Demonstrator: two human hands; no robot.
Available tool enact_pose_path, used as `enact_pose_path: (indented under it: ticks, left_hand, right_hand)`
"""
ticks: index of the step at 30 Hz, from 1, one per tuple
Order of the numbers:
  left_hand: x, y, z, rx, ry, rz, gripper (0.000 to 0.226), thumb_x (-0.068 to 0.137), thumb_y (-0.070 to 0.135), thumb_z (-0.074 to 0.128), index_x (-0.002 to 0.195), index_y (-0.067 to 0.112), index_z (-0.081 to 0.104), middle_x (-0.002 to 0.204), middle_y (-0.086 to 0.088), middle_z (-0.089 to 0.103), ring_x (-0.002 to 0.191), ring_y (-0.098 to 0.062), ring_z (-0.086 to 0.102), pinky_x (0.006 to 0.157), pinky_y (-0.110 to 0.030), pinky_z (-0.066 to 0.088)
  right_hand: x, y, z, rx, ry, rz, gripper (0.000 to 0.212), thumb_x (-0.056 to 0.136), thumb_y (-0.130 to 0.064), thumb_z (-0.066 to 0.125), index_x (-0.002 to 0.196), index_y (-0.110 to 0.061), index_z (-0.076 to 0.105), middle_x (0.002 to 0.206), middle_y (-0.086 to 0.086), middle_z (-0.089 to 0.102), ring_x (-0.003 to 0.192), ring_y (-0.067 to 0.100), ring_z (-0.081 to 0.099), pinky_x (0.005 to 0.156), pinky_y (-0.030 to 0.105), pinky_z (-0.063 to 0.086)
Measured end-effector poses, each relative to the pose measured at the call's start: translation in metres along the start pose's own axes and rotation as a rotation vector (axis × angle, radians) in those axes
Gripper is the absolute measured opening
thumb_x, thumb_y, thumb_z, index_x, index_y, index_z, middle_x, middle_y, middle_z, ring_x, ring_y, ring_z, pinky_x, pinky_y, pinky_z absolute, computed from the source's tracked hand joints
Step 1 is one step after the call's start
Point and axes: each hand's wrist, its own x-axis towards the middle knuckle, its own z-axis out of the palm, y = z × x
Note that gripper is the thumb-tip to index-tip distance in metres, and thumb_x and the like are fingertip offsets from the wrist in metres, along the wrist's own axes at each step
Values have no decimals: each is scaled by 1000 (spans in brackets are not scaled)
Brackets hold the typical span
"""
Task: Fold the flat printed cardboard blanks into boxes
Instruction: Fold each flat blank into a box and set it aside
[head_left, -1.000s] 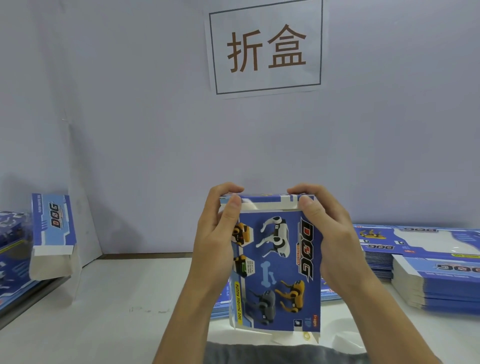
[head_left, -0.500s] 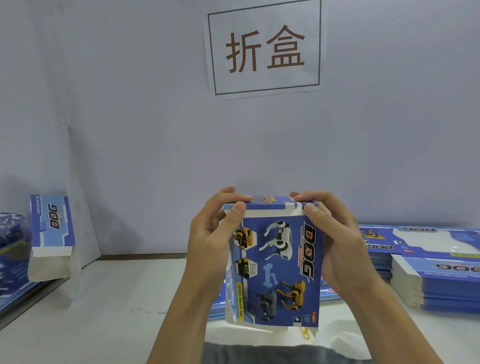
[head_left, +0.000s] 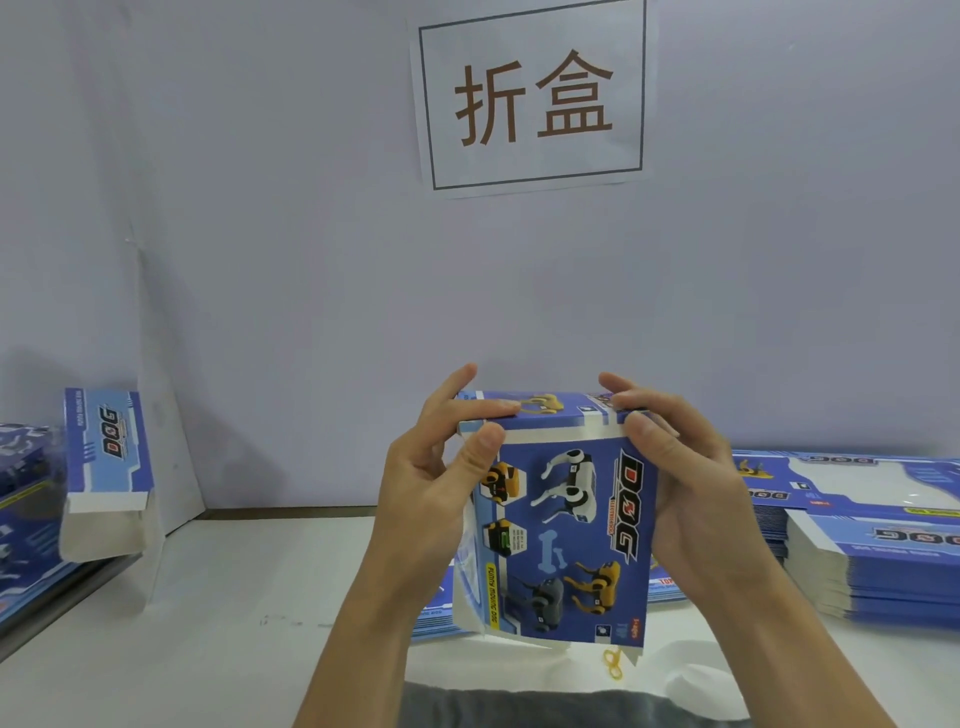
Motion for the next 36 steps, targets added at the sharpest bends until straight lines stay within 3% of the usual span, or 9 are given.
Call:
enact_pose_path:
  ticks: [5, 9, 12, 19, 21, 24, 29, 36]
  left_hand:
    - [-1, 0, 5, 65, -28, 23, 40, 72, 71, 68, 99, 42, 74, 143, 23, 49, 139, -15, 44, 77, -39, 62]
    - [-2, -1, 7, 110, -28, 35, 22, 87, 48, 54, 99, 43, 73, 143, 27, 47, 142, -12, 40, 82, -39, 61]
    - [-4, -2, 12, 113, -39, 39, 23, 89, 50, 56, 99, 38, 73, 145, 27, 44, 144, -9, 36, 84, -35, 60]
    - [-4, -5, 13, 200, -14, 59, 21, 83, 33, 65, 102, 41, 67, 146, 29, 40, 125, -2, 56, 76, -24, 60]
    - [-3, -5, 10, 161, 8, 39, 25, 82, 33, 66, 105, 43, 66, 150, 22, 40, 123, -9, 60, 78, -28, 60]
    - [-3, -7, 5, 93, 32, 39, 19, 80, 36, 68, 98, 43, 69, 141, 28, 49, 135, -20, 51, 86, -41, 60]
    - [-4, -7, 4, 23, 51, 1, 9, 79, 34, 68, 86, 33, 72, 140, 24, 51, 129, -25, 56, 74, -40, 62]
    - [-4, -5, 6, 61, 52, 7, 9, 75, 40, 69, 79, 33, 71, 139, 19, 53, 127, -26, 58, 77, -47, 61]
  right_hand:
    - [-1, -2, -5, 14, -22, 36, 8, 75, -18, 68, 77, -23, 74, 132, -1, 65, 101, 27, 72, 73, 40, 60]
    - [-1, -2, -6, 28, -38, 60, 14, 76, -17, 58, 73, -22, 71, 132, 1, 64, 100, 28, 71, 74, 43, 58]
    - [-1, -2, -6, 57, -30, 65, 12, 75, -16, 56, 71, -19, 66, 133, 4, 63, 101, 30, 70, 75, 45, 56]
    - [-2, 0, -3, 35, -57, 51, 13, 77, -16, 60, 84, -22, 70, 136, 1, 60, 101, 31, 71, 72, 42, 62]
    - [-2, 0, 0, -1, -80, 33, 19, 77, -14, 64, 89, -24, 75, 136, -4, 60, 105, 31, 70, 69, 40, 62]
    - [0, 0, 4, -47, -85, 5, 11, 77, -13, 77, 84, -22, 77, 135, -5, 61, 112, 30, 68, 67, 37, 61]
    - [0, 2, 3, -40, -57, 10, 9, 71, -15, 69, 74, -18, 76, 134, -2, 62, 114, 33, 66, 67, 39, 61]
    - [1, 2, 0, -75, -64, 1, 7, 70, -17, 69, 72, -19, 76, 134, -2, 62, 116, 35, 64, 69, 40, 61]
